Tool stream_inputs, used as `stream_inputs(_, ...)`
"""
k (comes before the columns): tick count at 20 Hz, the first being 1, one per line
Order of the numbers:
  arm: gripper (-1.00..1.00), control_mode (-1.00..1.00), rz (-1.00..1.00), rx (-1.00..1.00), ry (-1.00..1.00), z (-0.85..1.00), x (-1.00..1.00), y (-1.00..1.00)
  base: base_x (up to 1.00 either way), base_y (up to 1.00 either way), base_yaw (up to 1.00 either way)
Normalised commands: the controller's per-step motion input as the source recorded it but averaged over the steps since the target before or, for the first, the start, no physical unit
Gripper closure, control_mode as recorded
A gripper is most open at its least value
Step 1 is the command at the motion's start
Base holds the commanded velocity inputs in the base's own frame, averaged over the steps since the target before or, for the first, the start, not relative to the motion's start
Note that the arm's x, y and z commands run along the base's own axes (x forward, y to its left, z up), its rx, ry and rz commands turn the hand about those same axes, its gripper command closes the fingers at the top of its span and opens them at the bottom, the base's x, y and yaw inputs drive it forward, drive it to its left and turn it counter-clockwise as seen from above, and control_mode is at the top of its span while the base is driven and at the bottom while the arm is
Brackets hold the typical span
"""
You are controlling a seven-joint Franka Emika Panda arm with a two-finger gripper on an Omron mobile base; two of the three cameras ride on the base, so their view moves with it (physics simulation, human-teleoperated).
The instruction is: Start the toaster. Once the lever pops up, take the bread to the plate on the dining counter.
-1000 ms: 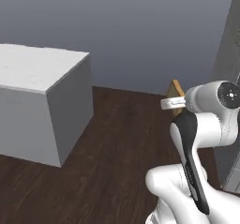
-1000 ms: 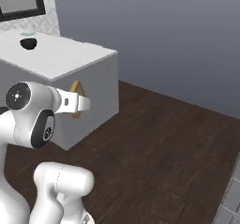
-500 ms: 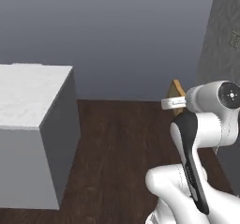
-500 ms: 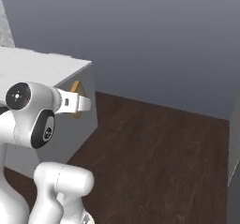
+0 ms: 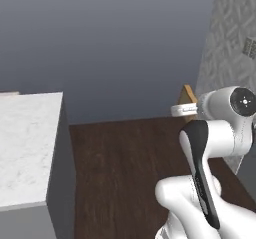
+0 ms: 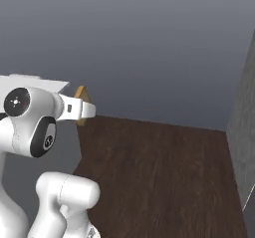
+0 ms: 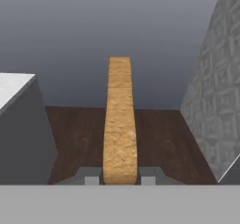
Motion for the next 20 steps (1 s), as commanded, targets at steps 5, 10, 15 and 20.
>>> stream_inputs(5, 1.00, 1.00, 0.00, 0.00, 0.00, 0.00, 0.00, 0.00, 1.00, 0.00, -0.02)
stream_inputs(10, 1.00, 1.00, 0.00, 0.00, 0.00, 0.00, 0.00, 0.00, 1.00, -0.03, 0.14)
stream_inputs(15, 1.00, 1.00, 0.00, 0.00, 0.00, 0.00, 0.00, 0.00, 1.00, -0.03, 0.18)
stream_inputs(20, 1.00, 1.00, 0.00, 0.00, 0.00, 0.00, 0.00, 0.00, 1.00, -0.11, 0.25)
